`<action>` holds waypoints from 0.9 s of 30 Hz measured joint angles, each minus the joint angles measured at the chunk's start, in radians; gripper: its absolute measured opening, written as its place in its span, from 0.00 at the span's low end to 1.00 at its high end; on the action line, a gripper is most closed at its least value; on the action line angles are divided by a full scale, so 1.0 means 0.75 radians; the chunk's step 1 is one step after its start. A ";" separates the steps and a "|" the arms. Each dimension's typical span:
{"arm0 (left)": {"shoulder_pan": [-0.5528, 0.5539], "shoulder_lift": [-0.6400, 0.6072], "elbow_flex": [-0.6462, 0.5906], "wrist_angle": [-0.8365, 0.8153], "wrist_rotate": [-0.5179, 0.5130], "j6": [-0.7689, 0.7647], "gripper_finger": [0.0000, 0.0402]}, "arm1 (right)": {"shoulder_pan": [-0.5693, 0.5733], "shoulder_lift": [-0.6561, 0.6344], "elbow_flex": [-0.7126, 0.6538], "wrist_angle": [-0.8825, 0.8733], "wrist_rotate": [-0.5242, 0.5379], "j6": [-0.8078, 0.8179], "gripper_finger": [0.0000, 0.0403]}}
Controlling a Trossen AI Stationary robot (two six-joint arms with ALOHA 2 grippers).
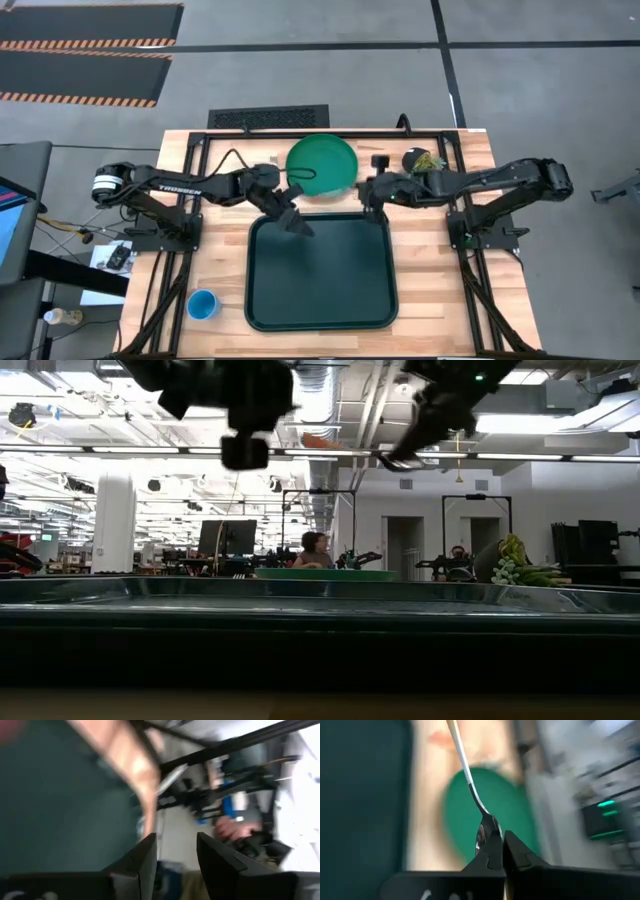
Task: Pick and place plate/cup/fork/spoon on tray
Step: Put the orange spoon on the black tray to the left
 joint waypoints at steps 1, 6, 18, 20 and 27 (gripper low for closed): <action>0.001 0.000 0.000 -0.057 0.000 0.022 0.31 | -0.014 0.002 0.013 -0.063 -0.066 0.033 0.00; -0.021 -0.038 0.000 -0.236 0.018 0.094 0.31 | -0.021 0.030 0.055 -0.224 -0.359 0.076 0.00; -0.035 -0.471 0.000 -0.603 -0.175 0.168 0.31 | 0.138 0.426 0.494 -0.769 -0.524 -0.086 0.00; -0.040 -0.546 0.004 -0.625 -0.253 0.183 0.31 | 0.159 0.522 0.597 -0.839 -0.525 -0.151 0.00; -0.042 -0.778 0.002 -0.829 -0.477 0.202 0.31 | 0.214 0.831 0.998 -0.909 -0.569 -0.415 0.01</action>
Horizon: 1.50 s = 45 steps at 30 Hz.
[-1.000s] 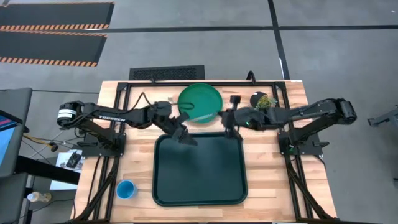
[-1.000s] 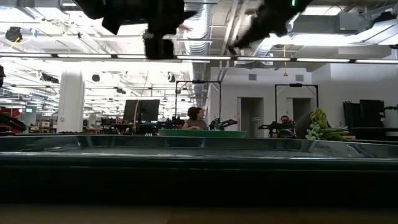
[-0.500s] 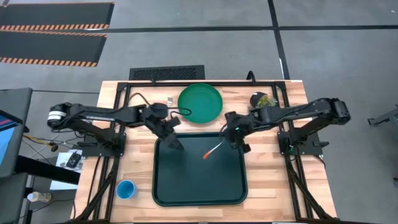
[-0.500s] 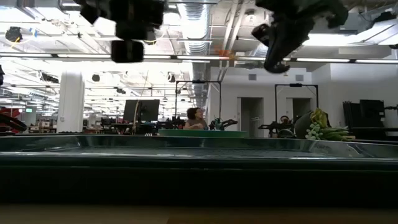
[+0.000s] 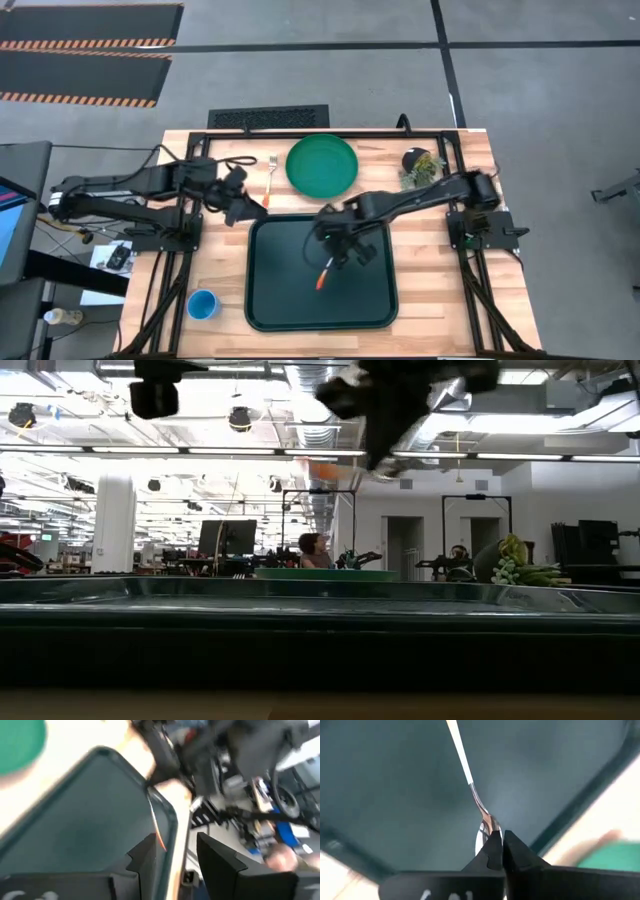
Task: Pick and place plate/cup/fork/spoon on tray
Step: Put the orange spoon on the black tray to the left
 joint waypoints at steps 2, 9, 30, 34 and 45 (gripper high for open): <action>0.001 -0.048 0.000 -0.059 -0.043 0.002 0.31 | 0.011 0.095 0.128 -0.015 -0.020 -0.042 0.00; 0.001 -0.156 -0.001 -0.194 -0.184 0.001 0.31 | 0.027 0.360 0.475 -0.044 -0.034 -0.203 0.01; 0.001 -0.165 -0.001 -0.249 -0.285 -0.015 0.31 | -0.010 0.772 0.821 0.102 -0.067 -0.535 0.01; 0.001 -0.165 -0.001 -0.249 -0.293 -0.013 0.31 | -0.012 0.770 0.822 0.139 -0.094 -0.547 0.02; 0.001 -0.164 -0.001 -0.249 -0.293 -0.008 0.31 | -0.010 0.799 0.820 0.228 -0.165 -0.547 0.08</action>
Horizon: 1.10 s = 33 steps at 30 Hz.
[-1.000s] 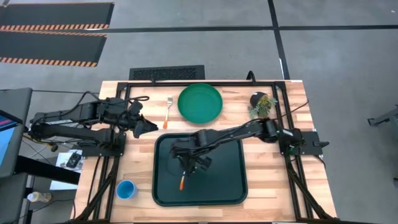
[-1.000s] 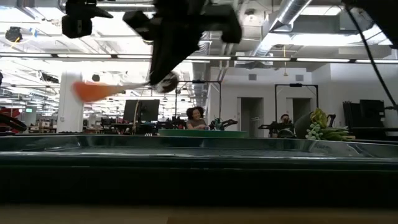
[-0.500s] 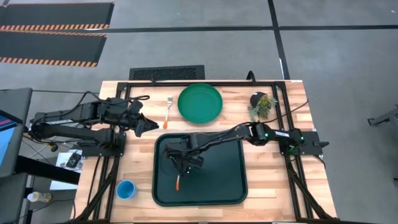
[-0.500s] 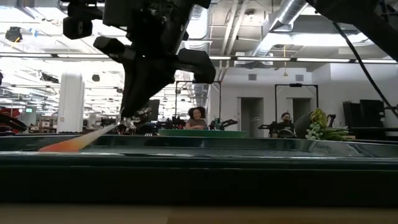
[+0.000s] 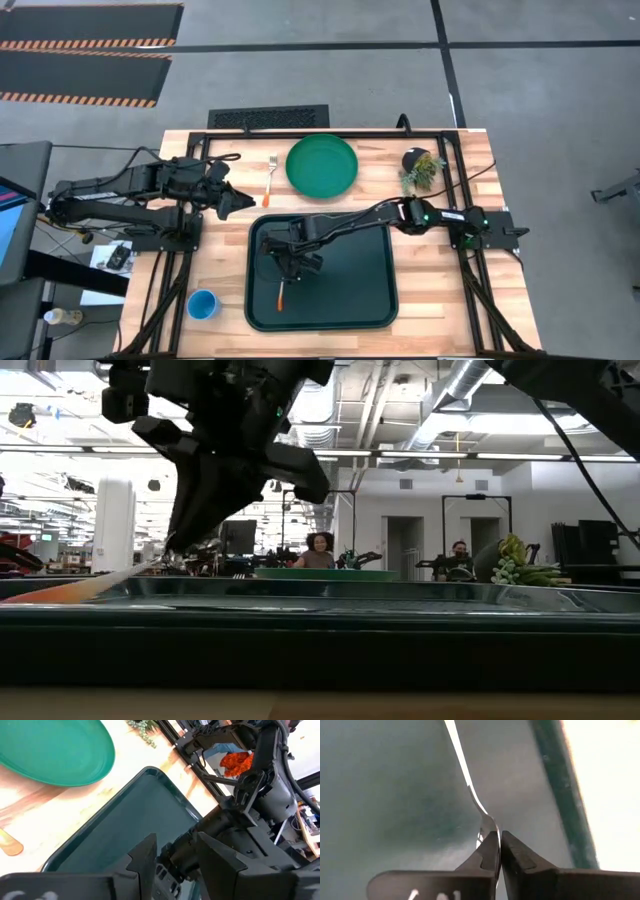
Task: Pick and place plate/cup/fork/spoon on tray
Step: Put the orange spoon on the black tray to the left
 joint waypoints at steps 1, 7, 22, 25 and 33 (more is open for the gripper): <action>0.000 0.000 0.000 0.000 -0.001 0.000 0.31 | 0.000 0.007 0.001 0.016 -0.006 0.000 0.08; 0.000 0.000 0.000 0.000 -0.033 -0.001 0.31 | 0.002 0.036 0.001 0.042 -0.014 0.003 0.10; 0.001 0.000 0.000 0.000 -0.060 -0.009 0.31 | -0.010 0.030 0.001 0.091 -0.037 0.140 0.32; 0.001 0.000 0.000 0.000 -0.068 -0.008 0.31 | -0.010 0.005 0.002 0.040 -0.038 0.276 0.35; -0.065 0.017 -0.037 -0.012 -0.097 -0.040 0.31 | -0.010 -0.012 0.001 -0.228 -0.317 0.618 0.31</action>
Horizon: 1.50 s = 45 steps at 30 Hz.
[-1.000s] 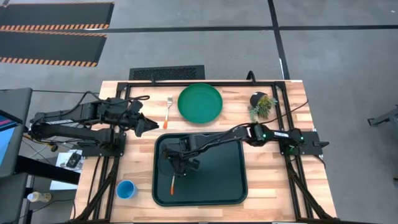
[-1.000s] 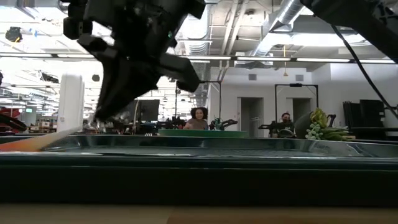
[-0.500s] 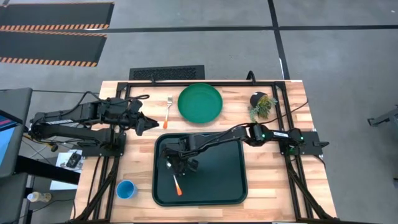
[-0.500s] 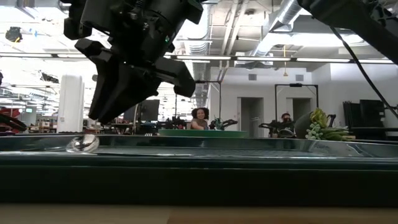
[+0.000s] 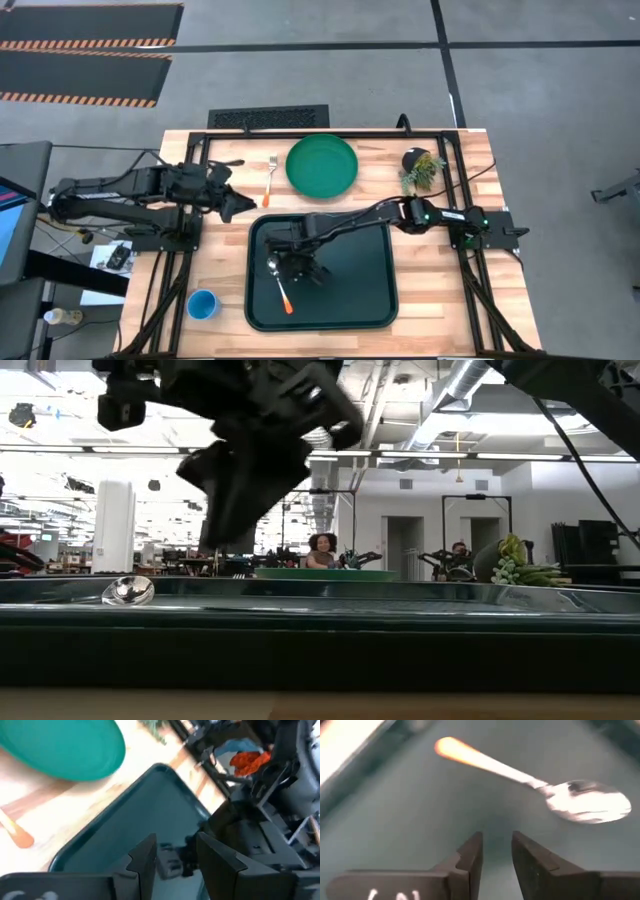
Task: Pick and place plate/cup/fork/spoon on tray
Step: Put the orange spoon on the black tray to the left
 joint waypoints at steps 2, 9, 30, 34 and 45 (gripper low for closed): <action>-0.046 0.010 -0.003 -0.042 -0.068 -0.027 0.31 | -0.002 -0.020 0.000 -0.120 -0.028 0.042 0.29; -0.319 0.193 -0.002 -0.060 -0.342 -0.105 0.31 | -0.029 -0.126 -0.001 -0.519 -0.034 0.164 0.28; -0.514 0.595 -0.031 0.095 -0.348 -0.099 0.31 | -0.081 -1.398 -0.524 -0.426 0.409 0.852 0.28; -0.514 0.596 -0.173 0.224 -0.315 -0.121 0.31 | 0.041 -1.629 -0.765 -0.274 0.585 0.980 0.28; -0.514 0.629 -0.327 0.362 -0.267 -0.061 0.31 | 0.295 -1.895 -1.215 -0.118 0.828 1.227 0.28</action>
